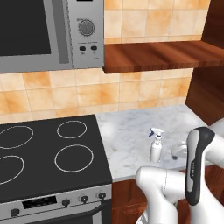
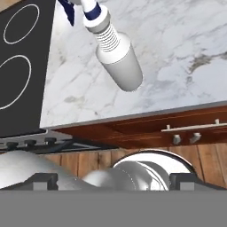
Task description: Move the cutting board and knife to the sink. Then move spray from the shelves to the counter.
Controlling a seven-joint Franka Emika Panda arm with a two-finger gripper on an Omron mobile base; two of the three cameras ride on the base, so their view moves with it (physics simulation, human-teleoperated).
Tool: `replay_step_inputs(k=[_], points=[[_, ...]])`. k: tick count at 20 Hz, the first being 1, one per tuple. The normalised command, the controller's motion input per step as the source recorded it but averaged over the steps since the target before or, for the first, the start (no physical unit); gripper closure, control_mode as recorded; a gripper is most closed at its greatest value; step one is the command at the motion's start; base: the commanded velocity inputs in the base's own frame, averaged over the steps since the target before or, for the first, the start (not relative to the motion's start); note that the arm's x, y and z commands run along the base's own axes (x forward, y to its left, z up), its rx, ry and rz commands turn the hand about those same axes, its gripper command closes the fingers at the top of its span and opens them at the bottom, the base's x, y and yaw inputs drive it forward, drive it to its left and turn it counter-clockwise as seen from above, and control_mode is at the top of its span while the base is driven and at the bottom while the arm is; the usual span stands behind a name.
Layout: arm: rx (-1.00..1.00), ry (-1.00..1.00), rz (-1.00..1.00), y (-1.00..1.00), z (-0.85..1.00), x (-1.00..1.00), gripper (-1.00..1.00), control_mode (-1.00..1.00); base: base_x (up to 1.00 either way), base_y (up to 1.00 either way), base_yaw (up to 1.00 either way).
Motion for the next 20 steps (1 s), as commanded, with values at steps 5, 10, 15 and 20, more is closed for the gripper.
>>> replay_step_inputs(k=[5, 10, 15, 20], points=[[-0.01, -0.02, -0.05, 0.04, 0.11, -0.34, -1.0, -1.0, 0.0, 0.0, 0.0], [-0.09, -0.15, -0.01, 0.17, 0.17, -0.27, -1.0, -1.0, 0.0, 0.0, 0.0], [-0.27, -0.29, -0.02, 0.3, 0.13, -0.29, -1.0, -1.0, 0.0, 0.0, 0.0], [-0.3, -0.29, -0.01, 0.31, 0.07, -0.32, -1.0, -1.0, 0.0, 0.0, 0.0]])
